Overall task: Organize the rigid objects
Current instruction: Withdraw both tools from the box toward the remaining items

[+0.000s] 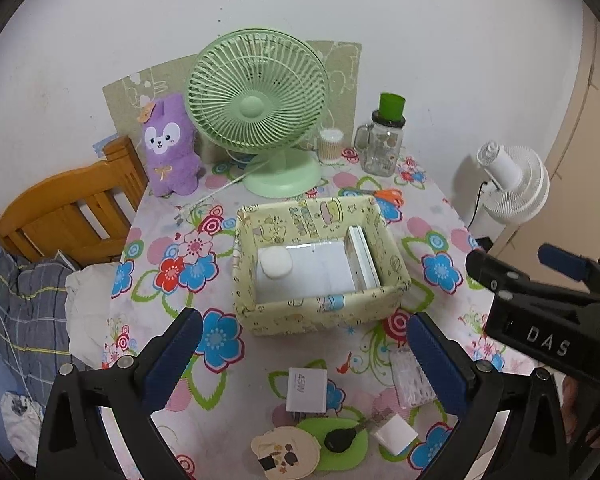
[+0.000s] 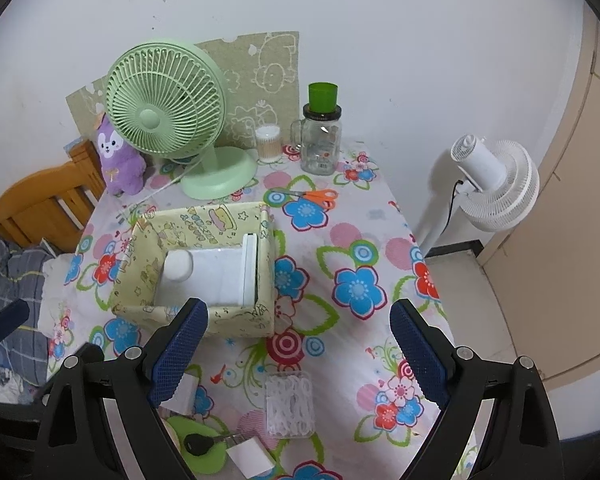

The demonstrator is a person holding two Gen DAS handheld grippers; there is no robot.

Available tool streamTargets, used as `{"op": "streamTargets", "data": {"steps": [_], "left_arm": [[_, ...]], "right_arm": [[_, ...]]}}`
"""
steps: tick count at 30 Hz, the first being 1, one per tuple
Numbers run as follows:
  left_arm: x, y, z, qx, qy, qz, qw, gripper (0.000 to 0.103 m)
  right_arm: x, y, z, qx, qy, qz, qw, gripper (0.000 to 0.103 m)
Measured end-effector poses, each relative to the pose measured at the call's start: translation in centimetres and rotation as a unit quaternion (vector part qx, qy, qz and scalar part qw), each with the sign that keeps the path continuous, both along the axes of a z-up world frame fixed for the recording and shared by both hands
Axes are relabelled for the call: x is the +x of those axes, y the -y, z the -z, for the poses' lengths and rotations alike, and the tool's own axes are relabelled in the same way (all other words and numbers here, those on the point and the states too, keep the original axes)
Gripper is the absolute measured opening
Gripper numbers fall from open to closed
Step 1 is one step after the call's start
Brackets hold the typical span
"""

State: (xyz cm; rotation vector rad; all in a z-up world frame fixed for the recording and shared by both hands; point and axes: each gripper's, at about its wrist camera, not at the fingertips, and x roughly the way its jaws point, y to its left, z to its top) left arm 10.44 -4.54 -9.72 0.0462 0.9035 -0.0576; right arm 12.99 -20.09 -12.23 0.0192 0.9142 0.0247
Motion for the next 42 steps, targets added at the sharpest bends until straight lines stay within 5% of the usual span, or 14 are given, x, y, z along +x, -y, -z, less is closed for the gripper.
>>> {"op": "streamTargets", "data": {"steps": [15, 24, 42], "left_arm": [[-0.8, 1.1, 2.1, 0.000, -0.016, -0.009, 0.9998, 0.103], [-2.0, 0.6, 4.1, 0.001, -0.024, -0.007, 0.9997, 0.103], [-4.7, 0.5, 10.0, 0.018, -0.059, 0.009, 0.9981, 0.103]], "right_arm": [[-2.4, -0.9, 0.7, 0.009, 0.008, -0.056, 0.998, 0.094], [-3.6, -0.6, 3.6, 0.061, -0.032, -0.055, 0.996, 0.094], [-7.0, -1.5, 8.9, 0.035, -0.017, -0.080, 0.996, 0.094]]}}
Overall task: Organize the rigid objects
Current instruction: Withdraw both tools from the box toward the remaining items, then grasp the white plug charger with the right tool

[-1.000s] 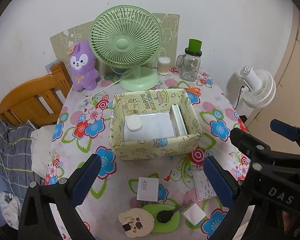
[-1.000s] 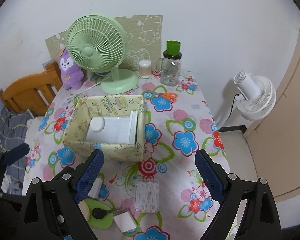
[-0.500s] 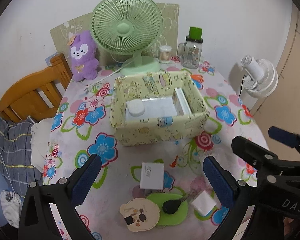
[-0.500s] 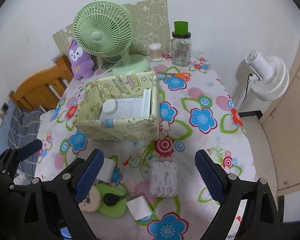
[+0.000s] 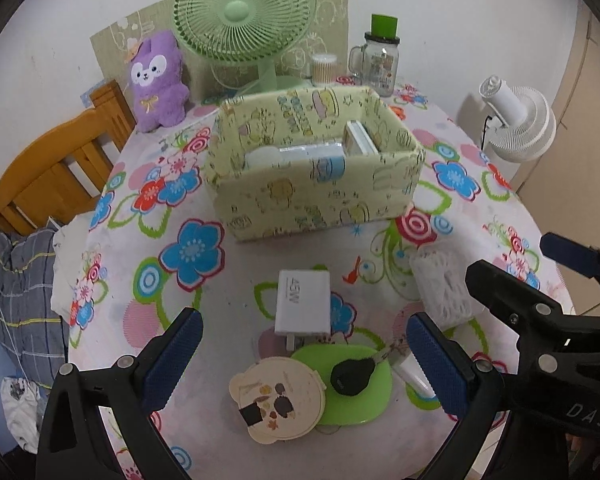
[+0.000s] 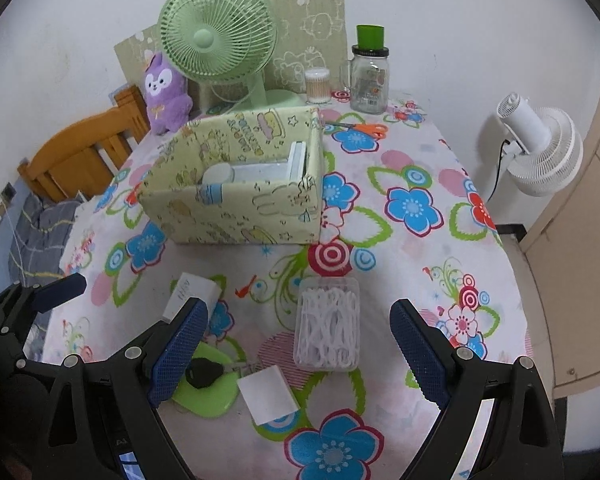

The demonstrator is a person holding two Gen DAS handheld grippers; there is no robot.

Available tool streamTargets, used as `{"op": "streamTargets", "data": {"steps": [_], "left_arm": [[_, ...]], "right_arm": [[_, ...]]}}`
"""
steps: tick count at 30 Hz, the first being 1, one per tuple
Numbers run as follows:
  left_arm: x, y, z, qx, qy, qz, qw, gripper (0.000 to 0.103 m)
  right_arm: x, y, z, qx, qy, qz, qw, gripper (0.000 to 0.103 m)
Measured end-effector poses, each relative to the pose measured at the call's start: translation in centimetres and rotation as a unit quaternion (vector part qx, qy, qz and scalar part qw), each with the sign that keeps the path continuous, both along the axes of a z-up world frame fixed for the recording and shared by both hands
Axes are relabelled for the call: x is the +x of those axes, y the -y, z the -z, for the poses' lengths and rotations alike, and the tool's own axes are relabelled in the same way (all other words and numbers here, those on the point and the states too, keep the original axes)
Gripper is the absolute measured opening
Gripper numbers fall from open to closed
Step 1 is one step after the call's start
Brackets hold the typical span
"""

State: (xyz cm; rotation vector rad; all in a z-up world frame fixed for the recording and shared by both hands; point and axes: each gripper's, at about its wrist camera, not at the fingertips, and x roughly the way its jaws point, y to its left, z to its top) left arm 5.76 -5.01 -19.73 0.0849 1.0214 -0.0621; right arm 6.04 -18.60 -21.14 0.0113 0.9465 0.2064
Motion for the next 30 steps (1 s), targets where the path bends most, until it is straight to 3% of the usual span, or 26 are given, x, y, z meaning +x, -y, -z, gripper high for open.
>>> {"op": "streamTargets", "data": {"steps": [14, 23, 30], "left_arm": [[-1.6, -0.9, 5.3, -0.022, -0.055, -0.021, 0.9980, 0.103], [-2.3, -1.9, 7.3, -0.026, -0.075, -0.043, 0.9959, 0.102], [-2.7, -2.7, 8.3, -0.017, -0.089, -0.056, 0.9943, 0.100]], "right_arm": [[-1.4, -0.3, 4.8, -0.020, -0.034, 0.005, 0.999, 0.094], [-1.5, -1.0, 6.7, -0.030, -0.060, -0.002, 0.998, 0.094], [-1.5, -2.5, 7.8, -0.043, -0.073, -0.015, 0.996, 0.087]]}}
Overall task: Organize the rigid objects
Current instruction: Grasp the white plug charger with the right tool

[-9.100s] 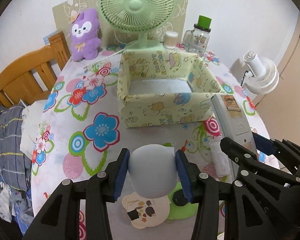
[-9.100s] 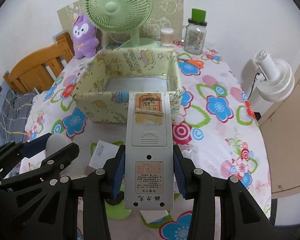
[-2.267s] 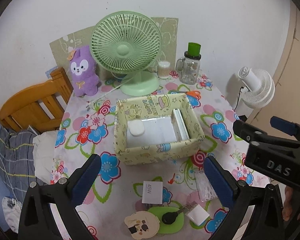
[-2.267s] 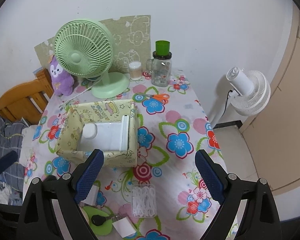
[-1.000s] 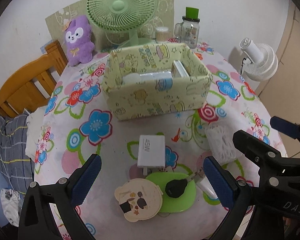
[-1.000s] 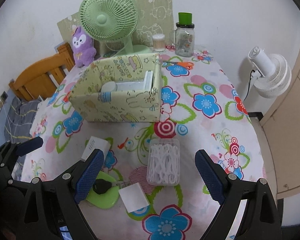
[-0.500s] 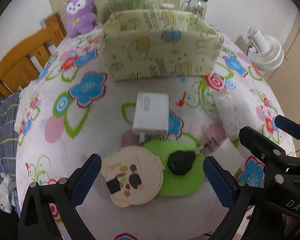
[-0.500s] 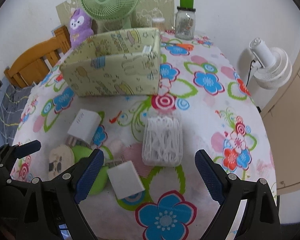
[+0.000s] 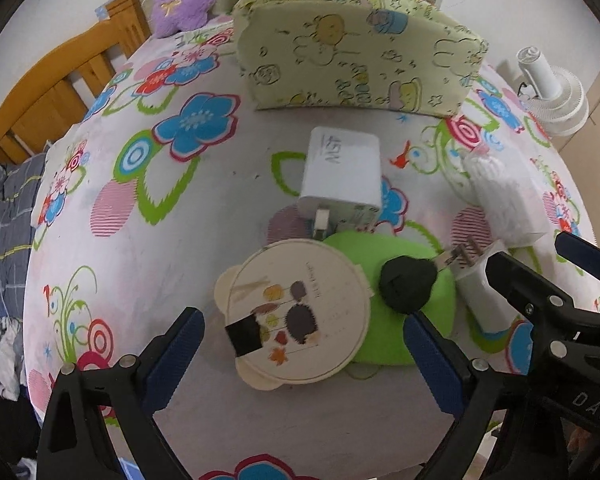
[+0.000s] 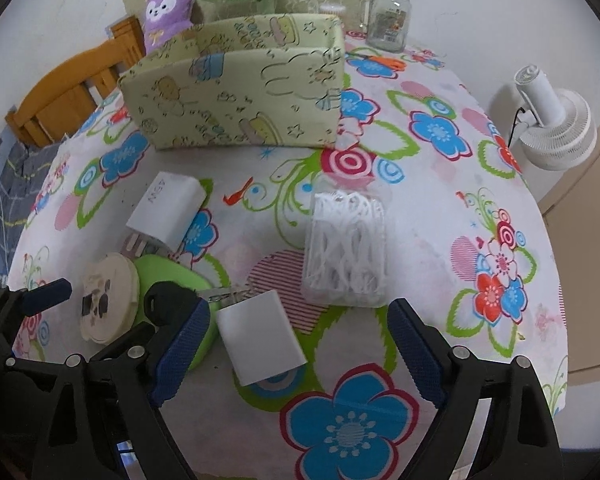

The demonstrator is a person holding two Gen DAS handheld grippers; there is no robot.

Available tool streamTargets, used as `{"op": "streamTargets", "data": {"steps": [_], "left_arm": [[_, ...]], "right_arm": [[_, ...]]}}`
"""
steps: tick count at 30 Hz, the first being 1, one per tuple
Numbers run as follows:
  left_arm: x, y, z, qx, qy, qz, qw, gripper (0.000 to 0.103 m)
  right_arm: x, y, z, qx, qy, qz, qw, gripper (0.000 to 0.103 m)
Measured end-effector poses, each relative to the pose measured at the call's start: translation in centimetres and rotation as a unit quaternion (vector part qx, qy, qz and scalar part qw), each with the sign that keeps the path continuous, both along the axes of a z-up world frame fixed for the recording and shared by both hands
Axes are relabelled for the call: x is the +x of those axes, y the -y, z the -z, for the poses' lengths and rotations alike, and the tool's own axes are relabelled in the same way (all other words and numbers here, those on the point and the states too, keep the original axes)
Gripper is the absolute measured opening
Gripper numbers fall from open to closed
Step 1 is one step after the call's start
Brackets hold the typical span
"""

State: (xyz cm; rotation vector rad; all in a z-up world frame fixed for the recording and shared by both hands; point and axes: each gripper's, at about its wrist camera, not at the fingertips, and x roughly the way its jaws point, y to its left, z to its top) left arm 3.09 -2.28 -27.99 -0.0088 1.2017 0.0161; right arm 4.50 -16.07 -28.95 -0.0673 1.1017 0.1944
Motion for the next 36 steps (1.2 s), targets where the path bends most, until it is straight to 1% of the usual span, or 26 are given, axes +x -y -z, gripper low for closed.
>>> {"op": "streamTargets", "data": {"steps": [4, 8, 9, 11, 13, 16, 19, 22, 24, 28, 30, 36], "left_arm": [[0.0, -0.3, 0.5, 0.006, -0.006, 0.002, 1.0000, 0.098], [-0.1, -0.3, 0.5, 0.009, 0.001, 0.007, 0.9999, 0.098], [-0.1, -0.2, 0.5, 0.011, 0.003, 0.010, 0.9999, 0.098], [0.0, -0.2, 0.5, 0.011, 0.003, 0.012, 0.9999, 0.098], [-0.1, -0.1, 0.5, 0.011, 0.006, 0.016, 0.9998, 0.098], [-0.2, -0.1, 0.5, 0.009, 0.007, 0.018, 0.9998, 0.099], [-0.2, -0.3, 0.6, 0.002, 0.004, 0.017, 0.9998, 0.098], [-0.4, -0.7, 0.5, -0.009, 0.002, 0.016, 0.9998, 0.094], [-0.2, -1.0, 0.5, -0.015, 0.002, 0.015, 0.9998, 0.090], [0.5, -1.7, 0.6, -0.026, -0.003, -0.002, 0.9996, 0.089], [0.7, -2.1, 0.5, -0.038, -0.004, -0.009, 0.9992, 0.085], [0.8, -2.0, 0.4, -0.039, -0.004, -0.010, 0.9992, 0.083]], "right_arm": [[0.0, -0.6, 0.7, 0.002, -0.016, 0.002, 1.000, 0.076], [0.1, -0.9, 1.0, 0.005, -0.039, 0.007, 0.999, 0.071], [0.2, -1.0, 1.1, 0.006, -0.043, 0.009, 0.999, 0.068], [0.1, -1.2, 1.2, 0.011, -0.049, 0.014, 0.999, 0.063], [0.1, -1.5, 1.4, 0.013, -0.054, 0.012, 0.998, 0.055], [0.0, -2.1, 1.3, -0.001, -0.048, 0.005, 0.999, 0.051], [0.0, -2.6, 1.1, -0.013, -0.047, -0.005, 0.999, 0.048], [-0.1, -3.2, 0.6, -0.027, -0.034, -0.011, 0.999, 0.047], [0.1, -3.2, 0.4, -0.029, -0.029, -0.012, 0.999, 0.046], [0.7, -3.0, 0.0, -0.029, -0.026, -0.004, 0.999, 0.046], [1.0, -2.9, -0.1, -0.028, -0.026, 0.000, 0.999, 0.046], [1.4, -3.1, -0.1, -0.028, -0.031, 0.003, 0.999, 0.046]]}}
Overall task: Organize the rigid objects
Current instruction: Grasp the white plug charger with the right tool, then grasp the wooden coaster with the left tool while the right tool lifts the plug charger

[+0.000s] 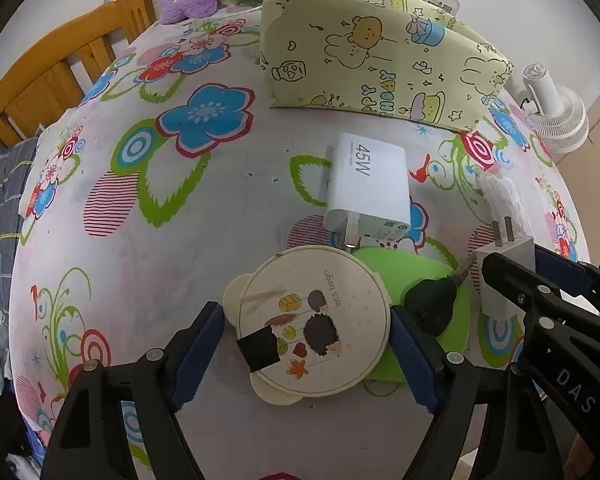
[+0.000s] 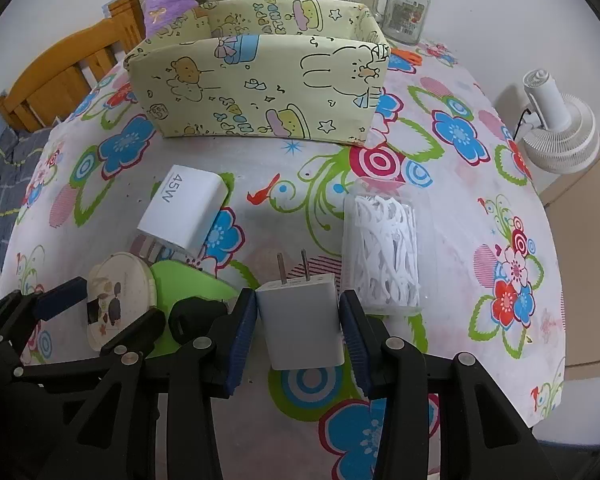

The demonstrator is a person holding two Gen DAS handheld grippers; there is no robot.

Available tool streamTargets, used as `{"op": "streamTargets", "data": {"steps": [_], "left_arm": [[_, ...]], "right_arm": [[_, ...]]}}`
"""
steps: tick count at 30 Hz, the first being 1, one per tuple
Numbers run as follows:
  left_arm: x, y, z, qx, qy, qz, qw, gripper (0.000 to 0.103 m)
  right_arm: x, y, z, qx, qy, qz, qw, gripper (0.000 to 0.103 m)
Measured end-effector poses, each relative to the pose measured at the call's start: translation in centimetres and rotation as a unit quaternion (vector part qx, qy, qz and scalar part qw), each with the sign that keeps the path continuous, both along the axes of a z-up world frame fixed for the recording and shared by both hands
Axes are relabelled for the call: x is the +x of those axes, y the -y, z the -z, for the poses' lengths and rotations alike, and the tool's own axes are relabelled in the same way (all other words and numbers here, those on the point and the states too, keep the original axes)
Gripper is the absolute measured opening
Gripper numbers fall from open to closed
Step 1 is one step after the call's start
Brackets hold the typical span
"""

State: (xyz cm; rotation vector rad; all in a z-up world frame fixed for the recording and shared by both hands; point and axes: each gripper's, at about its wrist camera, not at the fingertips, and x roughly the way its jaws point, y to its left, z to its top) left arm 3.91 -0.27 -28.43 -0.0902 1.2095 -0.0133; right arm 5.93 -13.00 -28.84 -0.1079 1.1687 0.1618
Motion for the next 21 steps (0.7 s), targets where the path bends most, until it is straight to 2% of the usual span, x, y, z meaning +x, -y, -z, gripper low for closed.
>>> {"op": "streamTargets", "data": {"steps": [10, 17, 21], "left_arm": [[0.7, 0.0, -1.6, 0.028, 0.016, 0.001, 0.9995, 0.083], [1.4, 0.3, -4.0, 0.043, 0.043, 0.005, 0.9981, 0.082], [1.8, 0.8, -5.1, 0.048, 0.055, 0.009, 0.9973, 0.076]], "right_arm": [[0.8, 0.0, -1.1, 0.016, 0.006, 0.002, 1.000, 0.045], [1.6, 0.0, -3.0, 0.030, 0.024, 0.000, 0.999, 0.045], [2.0, 0.1, -4.1, 0.031, 0.036, 0.000, 0.999, 0.045]]}}
